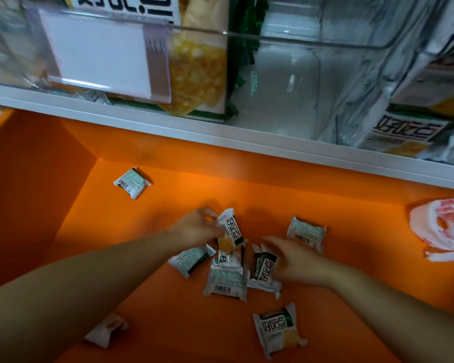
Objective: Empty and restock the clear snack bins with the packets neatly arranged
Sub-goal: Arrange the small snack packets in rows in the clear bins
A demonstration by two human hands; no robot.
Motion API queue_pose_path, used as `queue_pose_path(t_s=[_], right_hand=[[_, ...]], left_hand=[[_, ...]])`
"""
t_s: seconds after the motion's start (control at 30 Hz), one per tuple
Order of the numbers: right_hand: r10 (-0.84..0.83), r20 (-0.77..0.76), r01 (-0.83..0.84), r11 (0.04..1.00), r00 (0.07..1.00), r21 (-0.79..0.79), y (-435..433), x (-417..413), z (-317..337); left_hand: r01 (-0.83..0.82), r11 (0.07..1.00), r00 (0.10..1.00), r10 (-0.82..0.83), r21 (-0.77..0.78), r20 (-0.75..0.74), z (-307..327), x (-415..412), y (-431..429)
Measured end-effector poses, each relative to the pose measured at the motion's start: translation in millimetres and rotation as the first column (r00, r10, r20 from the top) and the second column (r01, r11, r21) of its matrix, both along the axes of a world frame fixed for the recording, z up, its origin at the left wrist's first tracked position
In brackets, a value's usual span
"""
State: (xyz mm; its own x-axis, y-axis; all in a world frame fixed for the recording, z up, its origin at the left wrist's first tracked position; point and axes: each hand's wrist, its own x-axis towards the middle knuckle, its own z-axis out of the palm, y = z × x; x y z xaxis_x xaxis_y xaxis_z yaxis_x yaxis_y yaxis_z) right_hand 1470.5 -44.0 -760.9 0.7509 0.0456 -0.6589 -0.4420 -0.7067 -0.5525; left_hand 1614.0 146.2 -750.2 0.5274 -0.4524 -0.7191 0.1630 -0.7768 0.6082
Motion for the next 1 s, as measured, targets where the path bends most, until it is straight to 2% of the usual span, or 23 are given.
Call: queue_pose_path(t_s=[0.1, 0.2, 0.3, 0.43, 0.57, 0.63, 0.77, 0.9, 1.0], right_hand=[[0.053, -0.010, -0.054, 0.995, 0.999, -0.084, 4.3, -3.9, -10.1], [0.056, -0.022, -0.058, 0.992, 0.998, -0.112, 4.1, -7.4, -17.6], [0.061, -0.064, -0.071, 0.984, 0.996, -0.166, -0.4, -10.1, -17.3], [-0.068, 0.016, 0.069, 0.971, 0.998, -0.227, -10.8, -11.5, -15.8], [-0.157, 0.143, 0.196, 0.925, 0.977, -0.326, -21.2, -15.3, -10.2], [-0.173, 0.182, 0.225, 0.920, 0.968, -0.320, -23.2, -18.4, -11.5], [-0.159, 0.199, 0.213, 0.933, 0.967, -0.289, -23.9, -23.1, -17.1], [-0.164, 0.184, 0.213, 0.932, 0.969, -0.294, -22.4, -21.6, -11.5], [-0.260, 0.151, 0.284, 0.944, 0.954, -0.168, -19.2, -19.8, -4.1]], left_hand=[[-0.005, 0.996, 0.998, 0.011, 0.088, -0.067, 3.7, -6.9, -5.5], [-0.029, 0.994, 0.981, 0.049, 0.104, -0.190, 1.6, -7.0, -2.8], [0.040, 0.992, 0.966, -0.007, 0.121, -0.258, 2.7, -8.4, -2.6], [0.154, 0.975, 0.962, -0.111, 0.159, -0.249, -3.8, -13.3, -4.9], [-0.001, 0.995, 0.982, 0.020, 0.102, -0.186, -10.8, -22.0, -6.6], [-0.014, 0.994, 0.991, 0.028, 0.109, -0.131, -10.9, -24.1, -7.1], [0.235, 0.952, 0.970, -0.216, 0.195, -0.113, -4.6, -27.7, -4.3], [0.348, 0.904, 0.933, -0.307, 0.248, -0.187, -4.0, -32.9, 1.9], [0.330, 0.906, 0.925, -0.255, 0.266, -0.280, -5.1, -37.8, 3.8]])
